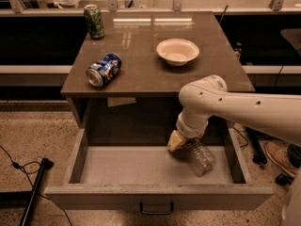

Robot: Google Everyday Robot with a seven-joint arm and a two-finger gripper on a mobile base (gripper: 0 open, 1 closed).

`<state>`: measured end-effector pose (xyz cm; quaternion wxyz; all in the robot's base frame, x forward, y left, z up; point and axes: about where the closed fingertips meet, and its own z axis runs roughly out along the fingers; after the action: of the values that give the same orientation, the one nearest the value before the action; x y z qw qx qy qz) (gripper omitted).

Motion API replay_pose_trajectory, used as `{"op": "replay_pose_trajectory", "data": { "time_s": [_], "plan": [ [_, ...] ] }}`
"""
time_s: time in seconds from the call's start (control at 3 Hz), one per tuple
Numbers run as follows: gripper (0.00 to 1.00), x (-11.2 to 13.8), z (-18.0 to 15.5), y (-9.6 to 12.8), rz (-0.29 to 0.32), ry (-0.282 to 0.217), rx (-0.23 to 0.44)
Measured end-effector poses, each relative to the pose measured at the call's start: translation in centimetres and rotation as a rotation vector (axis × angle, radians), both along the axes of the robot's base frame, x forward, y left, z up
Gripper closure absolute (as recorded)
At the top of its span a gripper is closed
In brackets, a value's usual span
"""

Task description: Pick water bottle from top drawer and place on counter

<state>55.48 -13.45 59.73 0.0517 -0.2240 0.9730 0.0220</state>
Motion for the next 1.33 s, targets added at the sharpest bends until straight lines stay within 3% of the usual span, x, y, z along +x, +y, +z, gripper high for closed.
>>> {"op": "replay_pose_trajectory", "data": {
  "time_s": [0.67, 1.0, 1.33],
  "plan": [
    [0.78, 0.8, 1.2, -0.1, 0.056, -0.039, 0.050],
    [0.99, 1.6, 5.9, 1.1, 0.103, -0.115, 0.197],
    [1.00, -0.1, 16.1, 3.9, 0.197, -0.245, 0.479]
  ]
}}
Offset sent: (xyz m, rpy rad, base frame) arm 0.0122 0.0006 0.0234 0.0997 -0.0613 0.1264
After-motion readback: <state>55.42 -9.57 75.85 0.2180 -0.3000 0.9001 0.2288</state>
